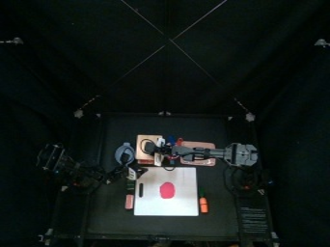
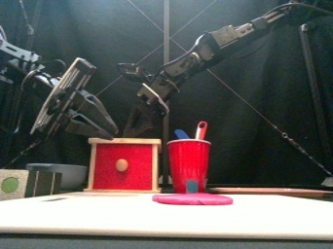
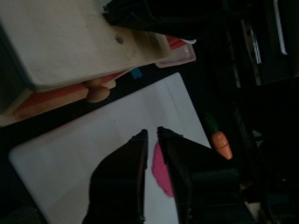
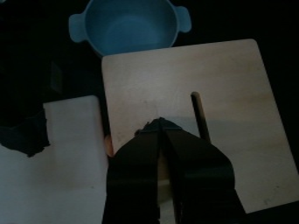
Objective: Get the cutter from the drawer then cut the dough then place the extra dough in the bowl
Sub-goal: Open the drawer
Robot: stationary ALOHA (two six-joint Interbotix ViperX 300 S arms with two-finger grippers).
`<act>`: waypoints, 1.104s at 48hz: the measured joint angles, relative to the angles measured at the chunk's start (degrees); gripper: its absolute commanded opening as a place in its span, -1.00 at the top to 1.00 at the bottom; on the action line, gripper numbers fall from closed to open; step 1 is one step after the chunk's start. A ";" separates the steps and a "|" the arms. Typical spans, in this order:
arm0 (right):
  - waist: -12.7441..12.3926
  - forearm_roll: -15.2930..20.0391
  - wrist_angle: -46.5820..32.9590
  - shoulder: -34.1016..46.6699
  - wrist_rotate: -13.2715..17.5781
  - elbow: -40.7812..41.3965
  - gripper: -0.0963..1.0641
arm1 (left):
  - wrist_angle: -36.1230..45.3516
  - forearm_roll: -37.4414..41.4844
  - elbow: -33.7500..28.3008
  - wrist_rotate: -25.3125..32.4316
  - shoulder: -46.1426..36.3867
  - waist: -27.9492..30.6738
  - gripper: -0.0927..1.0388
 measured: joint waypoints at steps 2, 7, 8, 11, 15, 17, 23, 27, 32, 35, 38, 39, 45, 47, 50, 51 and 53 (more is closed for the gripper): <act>0.09 -0.09 0.00 0.00 0.00 0.00 0.74 | -0.09 0.00 -0.18 -1.49 0.62 0.26 -0.53; 0.35 -0.18 0.09 0.00 0.09 -0.09 0.74 | 0.00 -0.09 -1.05 -5.45 3.16 1.14 -0.66; 0.35 -0.18 0.09 0.00 0.00 -0.09 0.74 | 0.09 0.00 -1.32 -6.15 3.69 1.32 -0.67; 0.62 -0.26 0.09 0.00 0.09 -0.09 0.74 | 0.09 0.00 -2.02 -7.73 5.63 1.93 -0.67; 0.88 -0.26 0.18 0.00 0.09 -0.09 0.74 | 0.35 0.00 -2.72 -9.40 7.65 2.90 -0.67; 1.05 -0.26 0.09 -0.09 0.09 -0.18 0.74 | 0.35 0.00 -2.90 -9.93 8.53 3.43 -0.67; 1.41 -0.35 0.09 0.00 0.09 -0.18 0.74 | -0.62 -0.70 -3.43 -10.20 9.84 4.57 -0.66; 1.41 -0.35 0.18 0.00 0.26 -0.18 0.74 | -2.37 -1.67 -3.69 -9.93 10.37 5.10 -0.66; 1.49 -0.44 0.18 0.00 0.44 -0.26 0.74 | -4.13 -2.55 -3.78 -9.67 10.90 5.89 -0.66; 1.49 -0.35 0.18 0.00 0.53 -0.26 0.74 | -4.48 -2.64 -3.78 -9.58 11.07 6.50 -0.66; 1.49 -0.35 0.18 0.00 0.62 -0.26 0.74 | -4.57 -2.72 -3.78 -9.67 11.34 6.94 -0.66; 1.49 -0.35 0.18 0.00 0.70 -0.26 0.74 | -4.57 -2.72 -3.78 -9.58 11.51 7.12 -0.66; 1.58 -0.35 0.18 -0.09 0.70 -0.26 0.74 | -4.66 -2.72 -3.78 -9.58 12.04 7.56 -0.66; 1.58 -0.35 0.18 0.00 0.70 -0.26 0.74 | -4.57 -2.72 -3.78 -9.58 12.22 7.82 -0.65; 1.58 -0.35 0.18 0.00 0.62 -0.26 0.74 | -4.66 -2.72 -3.87 -9.49 12.66 8.09 -0.65; 1.58 -0.44 0.18 0.00 0.70 -0.26 0.74 | -4.57 -2.72 -3.87 -9.58 12.74 8.17 -0.64; 1.58 -0.44 0.18 0.00 0.70 -0.26 0.74 | -4.57 -2.81 -3.96 -9.58 13.10 8.35 -0.63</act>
